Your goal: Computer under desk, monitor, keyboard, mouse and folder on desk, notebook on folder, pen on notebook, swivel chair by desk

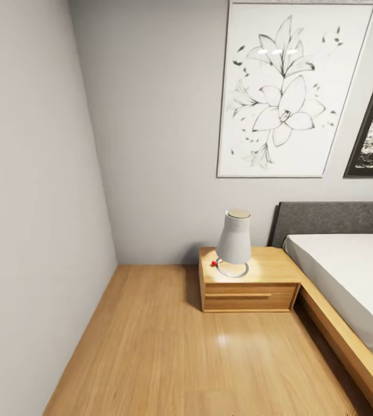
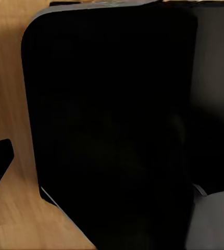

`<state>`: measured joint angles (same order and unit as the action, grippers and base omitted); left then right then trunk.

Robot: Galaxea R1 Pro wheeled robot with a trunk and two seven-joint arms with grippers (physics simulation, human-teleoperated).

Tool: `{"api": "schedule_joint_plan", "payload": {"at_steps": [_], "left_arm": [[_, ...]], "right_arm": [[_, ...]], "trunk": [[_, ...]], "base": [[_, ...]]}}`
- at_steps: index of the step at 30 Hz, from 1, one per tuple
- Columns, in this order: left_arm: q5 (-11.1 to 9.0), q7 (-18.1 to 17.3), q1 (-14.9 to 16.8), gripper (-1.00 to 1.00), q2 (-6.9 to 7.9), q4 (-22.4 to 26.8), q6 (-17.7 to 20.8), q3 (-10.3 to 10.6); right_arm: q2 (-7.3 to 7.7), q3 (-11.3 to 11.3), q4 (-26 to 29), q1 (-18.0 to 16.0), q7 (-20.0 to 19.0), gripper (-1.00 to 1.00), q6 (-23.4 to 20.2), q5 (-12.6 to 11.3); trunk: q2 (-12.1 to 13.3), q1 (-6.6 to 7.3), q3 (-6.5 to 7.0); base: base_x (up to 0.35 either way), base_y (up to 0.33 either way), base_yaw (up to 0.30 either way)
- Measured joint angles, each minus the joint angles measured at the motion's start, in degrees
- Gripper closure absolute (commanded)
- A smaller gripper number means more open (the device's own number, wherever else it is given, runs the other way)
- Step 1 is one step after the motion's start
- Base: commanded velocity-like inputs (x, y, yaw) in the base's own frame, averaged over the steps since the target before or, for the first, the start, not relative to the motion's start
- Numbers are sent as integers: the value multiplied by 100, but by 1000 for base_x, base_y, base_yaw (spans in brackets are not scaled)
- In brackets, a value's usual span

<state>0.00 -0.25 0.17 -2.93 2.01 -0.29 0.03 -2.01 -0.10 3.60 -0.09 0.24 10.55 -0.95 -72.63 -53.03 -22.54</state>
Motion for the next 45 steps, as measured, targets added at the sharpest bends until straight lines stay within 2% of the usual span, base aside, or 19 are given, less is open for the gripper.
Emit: {"api": "schedule_joint_plan", "payload": {"at_steps": [2,3,4,6,9,12,15,16,17,18,19,23,26,28,36,45], "left_arm": [[-4,1,0,-100,0,136,-3,-2],[-5,1,0,-100,1,273,-9,-3],[-6,1,5,-100,-4,563,-13,-3],[-7,1,3,-100,-8,856,-20,-3],[-7,7,5,-100,0,1245,-103,-3],[-47,21,5,-100,7,1771,-276,-24],[-382,30,5,-100,15,2318,-391,-265],[-569,28,7,-100,13,2481,-415,-409],[-980,15,8,-100,19,2698,-453,-689],[-1198,5,4,-100,159,2685,-599,-897],[-1237,7,4,-100,239,2671,-744,-926],[-1329,19,2,-100,342,2598,-1488,-968],[-1315,10,3,-100,327,2396,-1842,-948],[-1314,2,6,-100,266,2260,-2184,-913],[-1314,-5,4,-100,228,2192,-2358,-891],[-1311,-7,5,-100,224,2034,-2386,-861]], "right_arm": [[-4,1,65,0,0,-100,583,-7],[-6,1,93,0,-3,-100,999,-10],[-7,0,129,0,-12,-100,1612,-10],[-8,-3,247,0,-21,-100,2124,1],[-9,-9,588,-1,-26,-100,2520,15],[-14,-20,997,-1,-27,-100,2696,32],[-11,-36,1517,-6,-29,-100,2821,46],[-9,-42,1749,-9,-30,-100,2895,52],[-5,-46,2208,-18,-31,-100,3073,48],[14,-36,2334,-48,-22,-100,3130,24],[21,-33,2279,-57,-22,-100,3156,19],[61,-23,1910,-71,-24,-100,3182,11],[57,-23,1830,-73,-24,-100,3174,31],[57,-22,1786,-73,-24,-100,3168,38],[61,-22,1768,-74,-24,-100,3165,41],[69,-22,1771,-74,-24,-100,3169,47]], "trunk": [[80,44,27],[120,66,41],[122,67,39],[122,67,34],[161,88,48],[281,154,100],[401,220,153],[441,242,171],[482,264,191],[522,286,208],[562,308,225],[723,395,297],[843,461,351],[923,505,387],[1245,681,531],[1246,682,531]], "base": [[0,0,-243],[0,0,-252],[0,0,-258],[0,0,-266],[0,0,-253],[0,0,-187],[0,0,-193],[0,0,-253],[0,0,-280],[0,0,-287],[0,0,-292],[0,0,-297],[0,0,-299],[0,0,-300],[0,0,-300],[0,0,-300]]}}
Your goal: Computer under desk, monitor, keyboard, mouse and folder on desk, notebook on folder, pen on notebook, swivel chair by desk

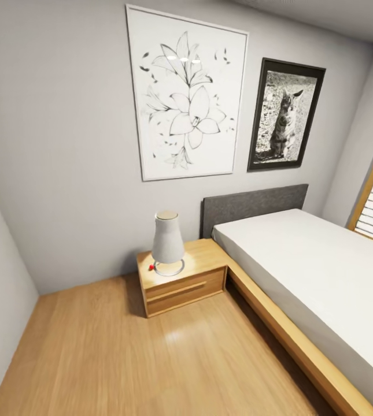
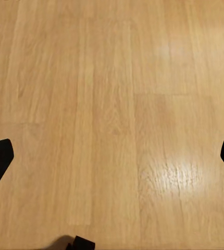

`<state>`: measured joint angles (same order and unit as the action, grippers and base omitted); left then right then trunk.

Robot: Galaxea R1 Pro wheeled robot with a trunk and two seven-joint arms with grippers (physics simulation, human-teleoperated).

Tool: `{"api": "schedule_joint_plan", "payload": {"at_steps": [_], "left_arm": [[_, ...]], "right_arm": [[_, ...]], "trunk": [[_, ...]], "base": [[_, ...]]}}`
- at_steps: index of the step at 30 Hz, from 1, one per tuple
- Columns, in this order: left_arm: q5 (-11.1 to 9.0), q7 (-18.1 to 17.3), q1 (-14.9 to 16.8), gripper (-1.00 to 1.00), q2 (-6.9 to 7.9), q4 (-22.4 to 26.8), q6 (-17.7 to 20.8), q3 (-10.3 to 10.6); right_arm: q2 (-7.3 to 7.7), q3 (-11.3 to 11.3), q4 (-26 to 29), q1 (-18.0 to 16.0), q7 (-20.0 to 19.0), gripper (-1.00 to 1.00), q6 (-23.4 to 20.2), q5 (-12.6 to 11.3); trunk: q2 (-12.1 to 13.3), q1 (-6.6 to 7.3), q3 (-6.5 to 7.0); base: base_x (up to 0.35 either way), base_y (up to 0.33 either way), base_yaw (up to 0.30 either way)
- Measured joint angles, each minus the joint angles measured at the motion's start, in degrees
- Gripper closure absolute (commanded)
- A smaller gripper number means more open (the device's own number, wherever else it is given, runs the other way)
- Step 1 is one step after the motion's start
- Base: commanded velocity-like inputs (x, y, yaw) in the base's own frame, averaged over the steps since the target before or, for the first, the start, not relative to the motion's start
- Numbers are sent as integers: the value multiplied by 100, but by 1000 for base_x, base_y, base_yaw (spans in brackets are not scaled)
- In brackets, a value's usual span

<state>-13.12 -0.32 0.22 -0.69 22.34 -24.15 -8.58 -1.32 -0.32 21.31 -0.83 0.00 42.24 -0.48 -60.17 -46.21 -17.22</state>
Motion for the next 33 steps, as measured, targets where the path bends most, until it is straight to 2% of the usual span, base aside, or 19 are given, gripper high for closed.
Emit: {"api": "schedule_joint_plan", "payload": {"at_steps": [9,16,21,27,33], "left_arm": [[2,0,-1,-100,8,-126,-5,12],[2,0,1,-100,5,-158,3,20],[0,0,1,-100,0,-166,11,53],[101,6,2,-100,2,-171,7,237],[117,8,1,-100,9,-298,9,291]], "right_arm": [[1,0,1,0,0,-100,3,-5],[2,0,0,0,3,-100,5,0],[-1,0,1,0,14,-100,-2,-4],[-7,1,2,0,27,-100,-10,-7],[0,1,10,0,31,-100,-12,-8]], "trunk": [[0,0,0],[1,-2,0],[2,-1,1],[0,0,-5],[0,0,-17]], "base": [[-1,-1,-300],[-207,-111,-300],[-188,-234,-297],[-27,-332,-268],[-2,-309,-256]]}}
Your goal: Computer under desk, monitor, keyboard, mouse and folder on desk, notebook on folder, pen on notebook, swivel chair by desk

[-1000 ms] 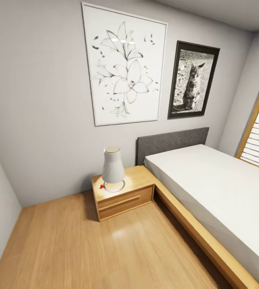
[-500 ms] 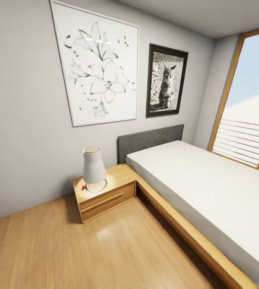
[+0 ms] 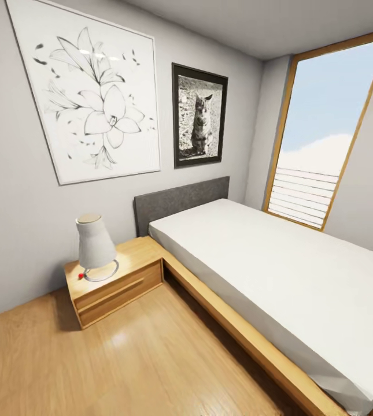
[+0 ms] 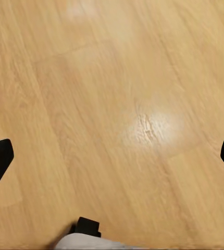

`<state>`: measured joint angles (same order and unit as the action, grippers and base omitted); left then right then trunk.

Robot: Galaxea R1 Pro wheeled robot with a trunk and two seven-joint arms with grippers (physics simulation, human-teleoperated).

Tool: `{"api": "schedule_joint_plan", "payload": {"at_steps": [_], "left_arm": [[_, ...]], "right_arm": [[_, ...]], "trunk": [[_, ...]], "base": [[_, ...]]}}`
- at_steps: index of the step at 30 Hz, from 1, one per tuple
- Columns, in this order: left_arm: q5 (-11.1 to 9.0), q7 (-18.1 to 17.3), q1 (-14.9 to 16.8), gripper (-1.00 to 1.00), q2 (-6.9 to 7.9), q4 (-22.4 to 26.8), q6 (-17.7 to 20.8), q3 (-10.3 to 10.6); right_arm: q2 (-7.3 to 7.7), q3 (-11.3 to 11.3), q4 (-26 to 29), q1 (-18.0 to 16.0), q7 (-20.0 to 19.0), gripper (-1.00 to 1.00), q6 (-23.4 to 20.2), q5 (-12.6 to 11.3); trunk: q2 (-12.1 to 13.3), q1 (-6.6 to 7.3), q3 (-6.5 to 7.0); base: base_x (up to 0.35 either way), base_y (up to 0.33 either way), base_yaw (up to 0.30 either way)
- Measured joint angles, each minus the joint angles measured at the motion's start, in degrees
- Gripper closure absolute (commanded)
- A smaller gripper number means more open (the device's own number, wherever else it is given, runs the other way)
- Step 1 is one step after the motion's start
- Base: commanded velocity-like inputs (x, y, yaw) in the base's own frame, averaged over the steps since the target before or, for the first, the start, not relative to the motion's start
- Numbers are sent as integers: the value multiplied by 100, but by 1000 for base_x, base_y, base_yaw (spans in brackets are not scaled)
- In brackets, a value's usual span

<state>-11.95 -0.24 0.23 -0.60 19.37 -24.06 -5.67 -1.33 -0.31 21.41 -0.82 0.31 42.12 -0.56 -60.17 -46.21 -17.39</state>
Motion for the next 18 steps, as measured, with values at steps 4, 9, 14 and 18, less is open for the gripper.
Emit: {"api": "schedule_joint_plan", "payload": {"at_steps": [4,9,14,18], "left_arm": [[2,0,0,-100,2,-58,-5,2],[3,0,0,-100,3,-72,-14,2],[8,0,0,-100,2,-72,-15,-9],[14,-5,0,-100,2,-73,-16,-1]], "right_arm": [[1,0,-1,0,0,-100,-1,0],[1,0,7,0,0,-100,-1,1],[1,0,7,-1,0,-100,-2,0],[1,4,8,-1,0,-100,-1,0]], "trunk": [[0,0,-5],[0,0,-6],[0,0,-6],[0,1,-6]], "base": [[0,-87,-255],[0,0,-257],[4,199,-265],[59,201,-268]]}}
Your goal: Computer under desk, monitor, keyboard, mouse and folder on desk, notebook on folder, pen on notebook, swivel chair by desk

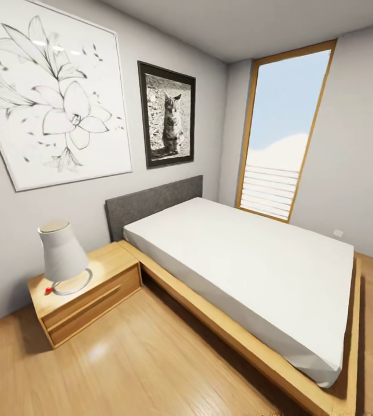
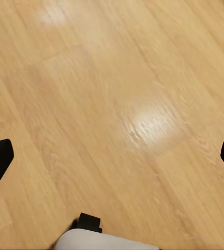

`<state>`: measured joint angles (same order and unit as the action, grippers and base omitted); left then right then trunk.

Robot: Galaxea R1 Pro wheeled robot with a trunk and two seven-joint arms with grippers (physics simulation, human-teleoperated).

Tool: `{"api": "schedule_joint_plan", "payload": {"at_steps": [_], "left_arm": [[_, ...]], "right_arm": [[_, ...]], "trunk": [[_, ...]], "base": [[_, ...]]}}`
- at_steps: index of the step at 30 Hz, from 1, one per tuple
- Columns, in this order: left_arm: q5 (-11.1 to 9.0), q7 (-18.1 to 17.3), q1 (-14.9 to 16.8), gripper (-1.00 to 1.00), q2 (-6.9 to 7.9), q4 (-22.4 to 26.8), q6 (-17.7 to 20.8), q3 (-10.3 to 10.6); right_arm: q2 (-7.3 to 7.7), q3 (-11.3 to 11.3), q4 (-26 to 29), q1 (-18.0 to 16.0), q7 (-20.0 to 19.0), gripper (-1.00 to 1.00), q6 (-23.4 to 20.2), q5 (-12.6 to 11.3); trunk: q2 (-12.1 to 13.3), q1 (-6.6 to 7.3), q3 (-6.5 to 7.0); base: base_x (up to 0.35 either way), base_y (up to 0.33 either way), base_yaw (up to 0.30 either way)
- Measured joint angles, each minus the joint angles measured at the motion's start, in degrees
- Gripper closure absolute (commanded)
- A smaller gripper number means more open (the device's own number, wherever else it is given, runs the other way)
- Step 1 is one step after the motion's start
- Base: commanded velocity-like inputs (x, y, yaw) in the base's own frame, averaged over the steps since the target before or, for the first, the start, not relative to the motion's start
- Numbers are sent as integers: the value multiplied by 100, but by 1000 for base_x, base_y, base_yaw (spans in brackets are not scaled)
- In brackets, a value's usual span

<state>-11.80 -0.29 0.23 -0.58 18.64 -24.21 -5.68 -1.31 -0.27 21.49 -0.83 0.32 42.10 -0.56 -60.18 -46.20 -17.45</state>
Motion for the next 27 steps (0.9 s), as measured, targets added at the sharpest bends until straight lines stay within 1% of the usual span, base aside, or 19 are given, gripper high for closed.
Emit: {"api": "schedule_joint_plan", "payload": {"at_steps": [27], "left_arm": [[-3,-2,0,-100,0,-6,5,5]], "right_arm": [[7,4,1,-9,-3,-100,-8,0]], "trunk": [[0,-1,-13]], "base": [[3,7,-270]]}}
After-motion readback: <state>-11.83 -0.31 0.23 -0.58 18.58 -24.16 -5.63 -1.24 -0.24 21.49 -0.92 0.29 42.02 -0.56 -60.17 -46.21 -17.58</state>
